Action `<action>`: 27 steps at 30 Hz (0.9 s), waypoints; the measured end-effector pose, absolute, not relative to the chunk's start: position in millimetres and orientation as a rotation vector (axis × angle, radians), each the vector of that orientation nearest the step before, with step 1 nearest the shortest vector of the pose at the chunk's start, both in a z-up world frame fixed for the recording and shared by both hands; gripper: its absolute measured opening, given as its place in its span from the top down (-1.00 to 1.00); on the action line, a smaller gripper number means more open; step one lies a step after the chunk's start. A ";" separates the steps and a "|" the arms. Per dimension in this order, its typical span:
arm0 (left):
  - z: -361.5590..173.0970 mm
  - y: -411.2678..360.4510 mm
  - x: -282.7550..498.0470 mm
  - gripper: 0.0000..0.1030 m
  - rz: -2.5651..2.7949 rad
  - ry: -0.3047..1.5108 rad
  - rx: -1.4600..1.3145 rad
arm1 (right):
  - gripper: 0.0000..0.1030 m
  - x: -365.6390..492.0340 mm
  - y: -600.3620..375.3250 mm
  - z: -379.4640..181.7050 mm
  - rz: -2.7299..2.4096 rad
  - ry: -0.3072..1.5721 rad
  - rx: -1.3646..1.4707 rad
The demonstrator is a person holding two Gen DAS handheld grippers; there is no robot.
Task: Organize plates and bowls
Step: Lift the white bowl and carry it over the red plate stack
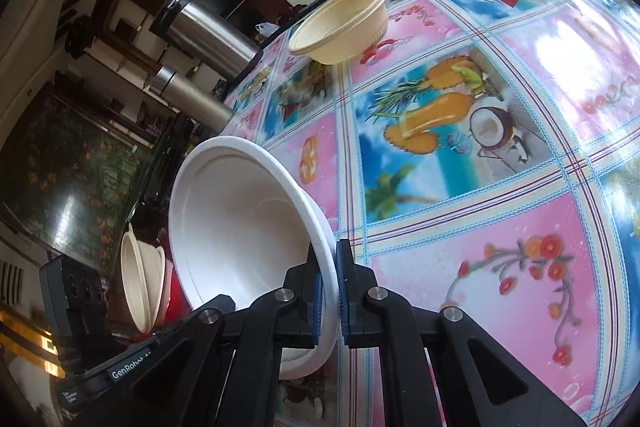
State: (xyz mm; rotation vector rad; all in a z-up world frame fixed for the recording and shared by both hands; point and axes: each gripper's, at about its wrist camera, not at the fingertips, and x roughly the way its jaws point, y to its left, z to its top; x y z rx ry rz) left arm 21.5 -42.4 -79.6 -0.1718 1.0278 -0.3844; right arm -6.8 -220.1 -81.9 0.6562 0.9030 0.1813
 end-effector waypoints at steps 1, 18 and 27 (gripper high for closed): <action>-74.7 -39.5 17.5 0.77 -0.373 1.001 -0.158 | 0.86 -8.9 -218.6 -79.2 0.187 0.896 0.649; -4.7 46.4 -9.7 0.73 -0.092 0.699 -0.093 | 0.86 -1.3 -130.6 1.4 0.432 0.793 0.545; -6.7 92.7 -14.6 0.71 0.011 0.697 -0.136 | 0.86 16.2 -62.8 23.3 0.544 0.803 0.483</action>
